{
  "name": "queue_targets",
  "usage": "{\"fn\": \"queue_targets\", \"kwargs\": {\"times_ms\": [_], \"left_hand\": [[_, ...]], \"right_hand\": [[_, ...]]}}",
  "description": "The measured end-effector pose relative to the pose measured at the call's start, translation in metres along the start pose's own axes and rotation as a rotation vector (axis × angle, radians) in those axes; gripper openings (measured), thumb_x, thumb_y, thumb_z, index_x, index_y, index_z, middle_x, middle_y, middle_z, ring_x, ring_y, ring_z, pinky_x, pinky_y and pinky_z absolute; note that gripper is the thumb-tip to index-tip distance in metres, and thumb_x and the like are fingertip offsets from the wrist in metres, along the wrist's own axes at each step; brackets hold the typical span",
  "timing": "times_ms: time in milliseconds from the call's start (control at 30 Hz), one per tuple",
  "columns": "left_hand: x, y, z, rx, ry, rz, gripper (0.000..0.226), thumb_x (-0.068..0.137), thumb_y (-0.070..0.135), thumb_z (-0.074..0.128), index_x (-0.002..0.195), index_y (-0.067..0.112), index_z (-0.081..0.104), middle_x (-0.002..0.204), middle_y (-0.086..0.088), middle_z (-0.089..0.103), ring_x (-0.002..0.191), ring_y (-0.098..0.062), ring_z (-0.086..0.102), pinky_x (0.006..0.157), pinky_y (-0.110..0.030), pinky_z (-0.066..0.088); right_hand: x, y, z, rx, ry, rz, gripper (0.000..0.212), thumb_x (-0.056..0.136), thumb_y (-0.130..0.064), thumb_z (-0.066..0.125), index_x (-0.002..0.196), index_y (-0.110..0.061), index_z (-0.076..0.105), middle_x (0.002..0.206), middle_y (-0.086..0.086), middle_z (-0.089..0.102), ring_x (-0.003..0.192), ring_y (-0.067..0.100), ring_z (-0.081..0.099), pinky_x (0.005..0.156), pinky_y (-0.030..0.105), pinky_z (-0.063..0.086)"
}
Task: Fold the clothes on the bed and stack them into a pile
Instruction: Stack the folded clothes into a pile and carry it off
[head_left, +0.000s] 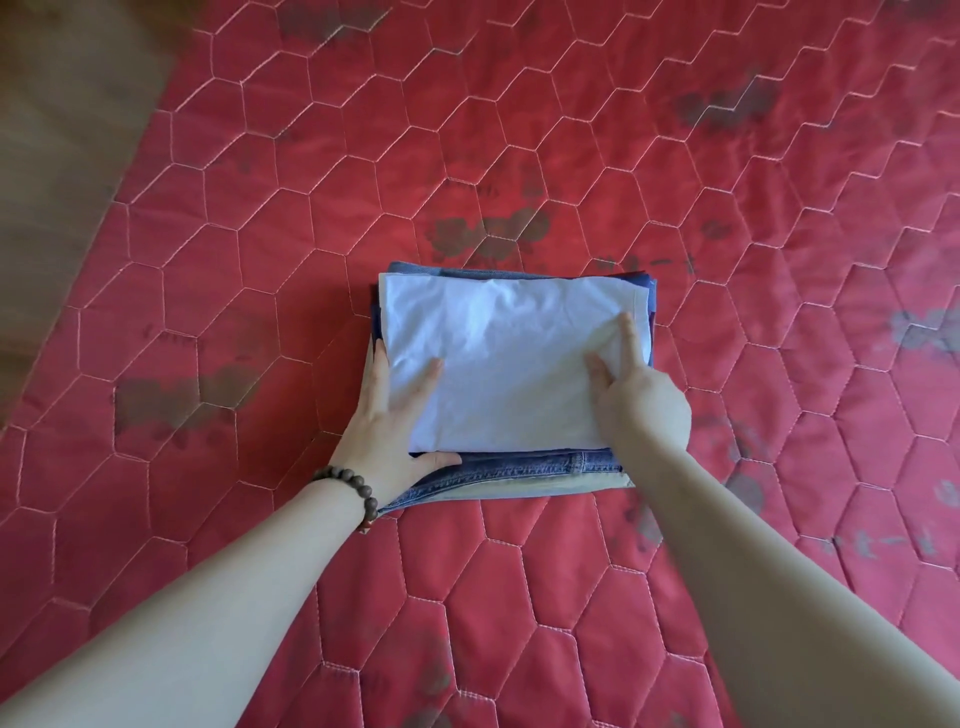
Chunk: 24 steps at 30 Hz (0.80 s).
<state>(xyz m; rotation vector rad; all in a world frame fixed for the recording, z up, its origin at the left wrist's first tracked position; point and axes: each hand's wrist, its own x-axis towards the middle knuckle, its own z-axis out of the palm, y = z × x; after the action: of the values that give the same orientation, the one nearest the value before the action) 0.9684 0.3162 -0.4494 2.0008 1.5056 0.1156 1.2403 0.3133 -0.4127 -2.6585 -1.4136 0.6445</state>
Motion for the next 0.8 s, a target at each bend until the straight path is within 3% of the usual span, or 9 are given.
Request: {"fn": "queue_targets", "kwargs": {"times_ms": [100, 233, 300, 367, 433, 567, 633, 733, 800], "left_hand": [[-0.002, -0.001, 0.0, -0.028, 0.015, 0.009, 0.11, 0.065, 0.06, 0.078, 0.146, 0.058, 0.004, 0.154, 0.006, -0.036, 0.15, -0.019, -0.006, 0.105, -0.026, 0.021], [-0.001, 0.0, -0.004, -0.062, -0.03, 0.006, 0.111, 0.061, 0.062, 0.078, 0.146, 0.058, 0.006, 0.153, 0.01, -0.037, 0.15, -0.017, -0.007, 0.11, -0.028, 0.017], [-0.002, -0.001, -0.01, -0.122, -0.099, -0.015, 0.113, 0.053, 0.077, 0.067, 0.145, 0.06, 0.003, 0.152, 0.013, -0.039, 0.149, -0.014, -0.012, 0.113, -0.03, 0.015], [-0.001, -0.003, -0.016, -0.16, -0.099, -0.016, 0.104, 0.058, 0.083, 0.053, 0.143, 0.061, -0.001, 0.154, 0.011, -0.036, 0.149, -0.016, -0.013, 0.117, -0.036, 0.012], [0.002, -0.004, -0.021, -0.225, -0.04, -0.046, 0.087, 0.074, 0.075, 0.049, 0.143, 0.061, -0.002, 0.157, 0.008, -0.029, 0.149, -0.016, -0.013, 0.121, -0.043, 0.011], [0.018, 0.005, -0.023, -0.257, 0.037, -0.046, 0.081, 0.09, 0.049, 0.057, 0.149, 0.051, 0.001, 0.16, 0.006, -0.022, 0.147, -0.009, -0.013, 0.118, -0.033, 0.008], [0.026, 0.013, -0.02, -0.242, 0.073, -0.059, 0.083, 0.092, 0.045, 0.058, 0.151, 0.046, 0.0, 0.16, 0.002, -0.021, 0.148, -0.011, -0.011, 0.117, -0.03, 0.01], [0.031, 0.02, -0.015, -0.228, 0.116, -0.137, 0.082, 0.093, 0.044, 0.057, 0.151, 0.044, -0.001, 0.161, -0.012, -0.014, 0.15, -0.021, -0.009, 0.12, -0.037, 0.014], [0.033, 0.018, -0.013, -0.261, 0.101, -0.159, 0.081, 0.092, 0.048, 0.056, 0.148, 0.052, -0.002, 0.161, -0.014, -0.012, 0.149, -0.021, -0.013, 0.119, -0.041, 0.013]], "right_hand": [[-0.009, 0.004, 0.006, 0.015, 0.111, 0.02, 0.056, 0.1, -0.045, 0.031, 0.149, -0.043, 0.006, 0.066, -0.002, 0.047, 0.049, 0.016, 0.039, 0.049, 0.029, 0.026], [-0.019, 0.012, 0.018, 0.022, -0.008, 0.076, 0.057, 0.1, -0.049, 0.025, 0.147, -0.048, -0.006, 0.087, 0.006, 0.055, 0.059, 0.024, 0.048, 0.056, 0.032, 0.033], [-0.014, 0.014, 0.014, 0.014, 0.002, 0.045, 0.057, 0.099, -0.051, 0.026, 0.147, -0.05, -0.005, 0.088, 0.006, 0.055, 0.057, 0.022, 0.046, 0.051, 0.03, 0.029], [-0.013, 0.021, 0.01, 0.016, 0.087, -0.02, 0.06, 0.097, -0.054, 0.032, 0.148, -0.051, 0.001, 0.093, 0.005, 0.047, 0.069, 0.024, 0.049, 0.058, 0.033, 0.038], [-0.013, 0.028, 0.008, 0.013, 0.152, -0.126, 0.062, 0.096, -0.052, 0.041, 0.15, -0.047, 0.011, 0.097, 0.004, 0.038, 0.083, 0.026, 0.045, 0.073, 0.038, 0.042], [0.003, 0.025, 0.006, 0.099, 0.033, -0.134, 0.057, 0.099, -0.047, 0.04, 0.147, -0.054, 0.011, 0.098, 0.001, 0.036, 0.063, 0.023, 0.048, 0.056, 0.031, 0.034], [0.014, 0.019, 0.005, 0.045, 0.007, -0.142, 0.053, 0.1, -0.045, 0.037, 0.147, -0.049, 0.014, 0.094, 0.004, 0.043, 0.062, 0.025, 0.046, 0.056, 0.031, 0.033], [0.023, 0.017, 0.004, 0.002, 0.052, -0.164, 0.044, 0.1, -0.041, 0.035, 0.143, -0.042, 0.025, 0.092, 0.011, 0.053, 0.065, 0.029, 0.048, 0.057, 0.033, 0.036], [0.02, 0.018, 0.007, 0.0, 0.012, -0.132, 0.045, 0.101, -0.044, 0.031, 0.144, -0.049, 0.019, 0.097, 0.011, 0.053, 0.067, 0.03, 0.051, 0.06, 0.034, 0.037]]}}
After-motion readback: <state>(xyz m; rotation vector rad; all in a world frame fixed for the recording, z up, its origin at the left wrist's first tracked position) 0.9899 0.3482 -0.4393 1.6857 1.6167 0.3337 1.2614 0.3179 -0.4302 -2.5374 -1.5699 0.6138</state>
